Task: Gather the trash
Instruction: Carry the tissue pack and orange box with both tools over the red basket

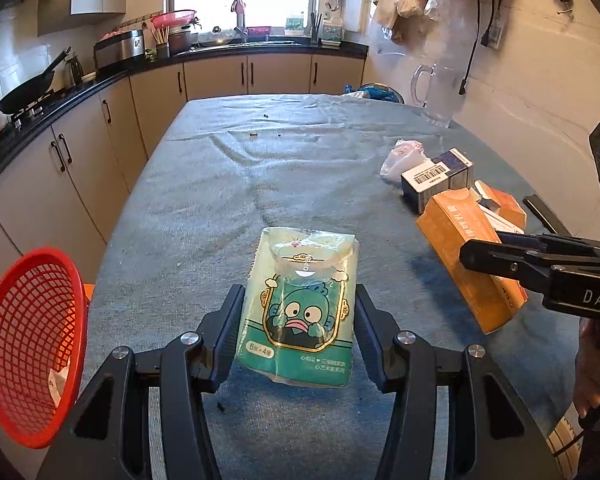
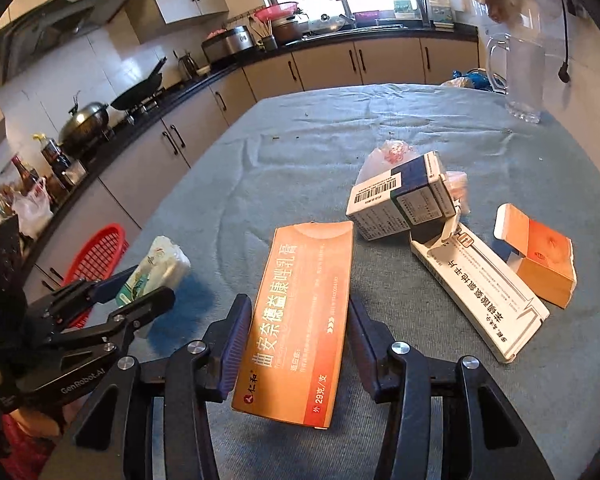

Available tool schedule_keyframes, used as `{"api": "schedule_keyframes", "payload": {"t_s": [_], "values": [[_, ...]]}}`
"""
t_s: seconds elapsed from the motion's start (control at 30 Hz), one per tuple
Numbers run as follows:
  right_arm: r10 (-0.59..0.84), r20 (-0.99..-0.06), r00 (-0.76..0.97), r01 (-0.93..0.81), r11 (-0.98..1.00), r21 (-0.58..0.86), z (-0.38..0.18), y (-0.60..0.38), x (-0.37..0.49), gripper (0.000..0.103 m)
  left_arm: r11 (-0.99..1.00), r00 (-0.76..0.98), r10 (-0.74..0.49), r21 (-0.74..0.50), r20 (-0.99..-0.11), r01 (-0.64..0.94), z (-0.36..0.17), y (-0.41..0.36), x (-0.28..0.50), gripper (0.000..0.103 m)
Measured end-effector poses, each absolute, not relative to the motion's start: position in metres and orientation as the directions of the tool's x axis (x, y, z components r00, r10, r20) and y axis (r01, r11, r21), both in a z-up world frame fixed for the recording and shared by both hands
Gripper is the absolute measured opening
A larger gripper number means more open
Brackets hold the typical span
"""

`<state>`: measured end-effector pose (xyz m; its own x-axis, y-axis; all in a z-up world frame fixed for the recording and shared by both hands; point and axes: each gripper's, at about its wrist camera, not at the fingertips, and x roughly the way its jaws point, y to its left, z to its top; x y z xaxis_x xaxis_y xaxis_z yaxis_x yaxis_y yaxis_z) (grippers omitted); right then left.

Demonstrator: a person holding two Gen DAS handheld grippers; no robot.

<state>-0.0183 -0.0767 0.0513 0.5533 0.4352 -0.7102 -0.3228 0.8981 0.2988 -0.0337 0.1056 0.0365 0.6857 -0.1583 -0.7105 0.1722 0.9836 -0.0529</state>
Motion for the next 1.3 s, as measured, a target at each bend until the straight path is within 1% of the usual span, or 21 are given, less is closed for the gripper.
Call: {"api": "schedule_keyframes", "payload": {"t_s": [0.6,1.3], "values": [[0.486,-0.692,0.534,-0.354,0.872,0.339,0.054,-0.070,-0.024,0.052,0.986,0.694,-0.145,-0.048,-0.705,0.157,0.042,0.106,-0.042,0.051],[0.504,-0.694,0.514,-0.385,0.859,0.338,0.055,-0.053,-0.029,0.052,0.987,0.700,-0.153,-0.074,-0.698,0.142,0.046,0.119,-0.048,0.051]]}}
